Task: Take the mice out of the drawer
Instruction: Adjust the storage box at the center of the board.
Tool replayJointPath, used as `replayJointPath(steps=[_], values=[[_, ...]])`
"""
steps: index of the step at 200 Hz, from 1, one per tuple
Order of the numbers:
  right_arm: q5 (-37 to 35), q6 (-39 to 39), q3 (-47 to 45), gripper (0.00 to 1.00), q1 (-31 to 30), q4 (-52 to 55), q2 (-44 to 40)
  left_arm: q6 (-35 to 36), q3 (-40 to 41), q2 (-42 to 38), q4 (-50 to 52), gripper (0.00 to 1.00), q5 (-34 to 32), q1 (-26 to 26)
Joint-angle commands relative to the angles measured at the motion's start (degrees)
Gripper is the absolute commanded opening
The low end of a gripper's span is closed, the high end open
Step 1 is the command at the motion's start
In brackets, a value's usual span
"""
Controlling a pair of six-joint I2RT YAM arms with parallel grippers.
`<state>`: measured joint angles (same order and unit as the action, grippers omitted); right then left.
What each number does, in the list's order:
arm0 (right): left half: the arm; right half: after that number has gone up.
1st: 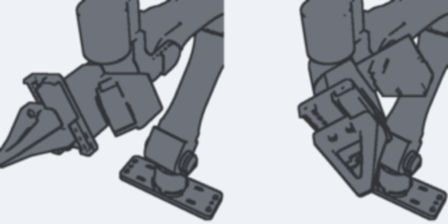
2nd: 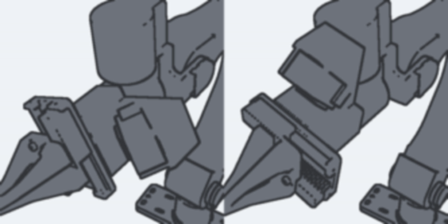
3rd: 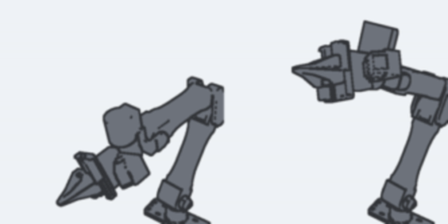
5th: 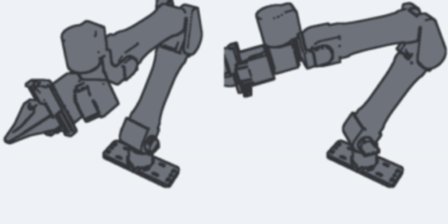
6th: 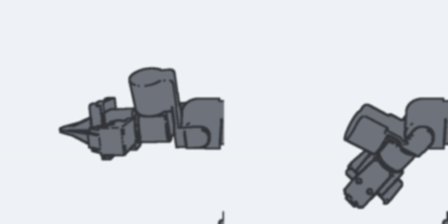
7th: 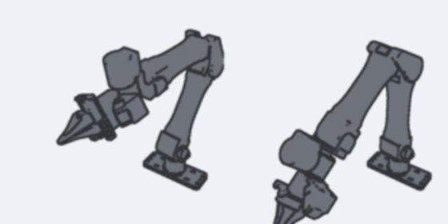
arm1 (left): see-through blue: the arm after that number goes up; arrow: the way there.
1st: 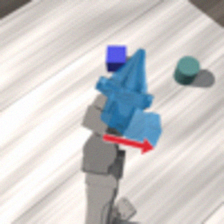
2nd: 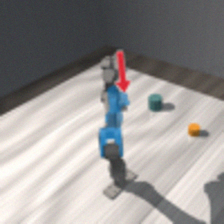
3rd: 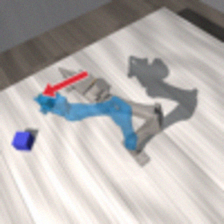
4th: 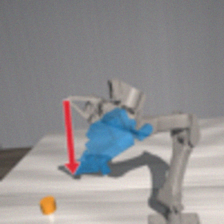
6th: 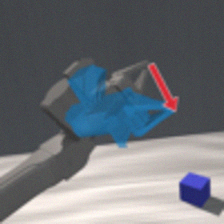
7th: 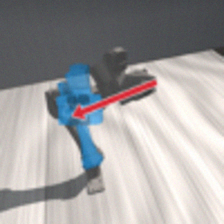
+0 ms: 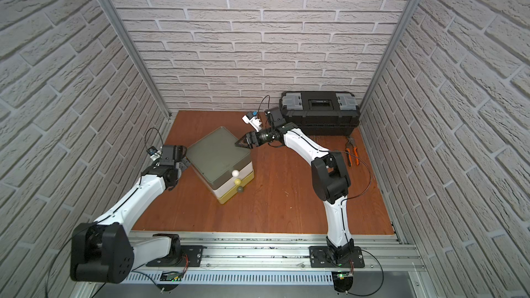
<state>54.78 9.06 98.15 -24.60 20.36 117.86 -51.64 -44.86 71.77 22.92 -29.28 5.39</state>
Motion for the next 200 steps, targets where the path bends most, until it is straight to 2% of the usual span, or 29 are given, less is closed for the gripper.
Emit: replayJointPath(steps=[1, 27, 71, 102, 129, 150, 167, 200], values=[[0.5, -0.4, -4.0, 0.89, -0.3, -2.2, -7.9, 1.2, -2.1, 4.9, -8.6, 0.98, 3.7, 4.1], [-2.3, -1.8, -6.3, 0.89, 0.4, -1.4, -9.4, -0.4, -5.8, 11.1, -9.9, 0.98, 3.4, 9.7], [-1.4, -2.1, -5.6, 0.89, 4.6, -1.7, -8.3, -5.8, -11.5, 17.0, -7.4, 0.98, 0.1, 20.7], [2.5, -7.0, 1.0, 0.89, 7.3, 4.5, -3.5, -10.4, -14.0, 17.7, -4.9, 0.98, -2.1, 28.3], [6.2, -10.5, 8.3, 0.89, 9.0, 10.1, 1.8, -13.2, -18.0, 18.4, 1.9, 0.98, -4.8, 34.5], [8.9, -13.9, 13.9, 0.89, 9.2, 15.7, 5.2, -15.5, -18.5, 16.0, 7.6, 0.98, -8.3, 36.7], [12.5, -13.0, 15.4, 0.89, 9.2, 14.1, 7.1, -16.6, -16.7, 11.1, 10.1, 0.98, -11.1, 37.1], [17.2, -8.7, 21.5, 0.89, 8.3, 11.1, 12.0, -13.9, -18.4, 1.7, 19.0, 0.98, -23.7, 38.2]])
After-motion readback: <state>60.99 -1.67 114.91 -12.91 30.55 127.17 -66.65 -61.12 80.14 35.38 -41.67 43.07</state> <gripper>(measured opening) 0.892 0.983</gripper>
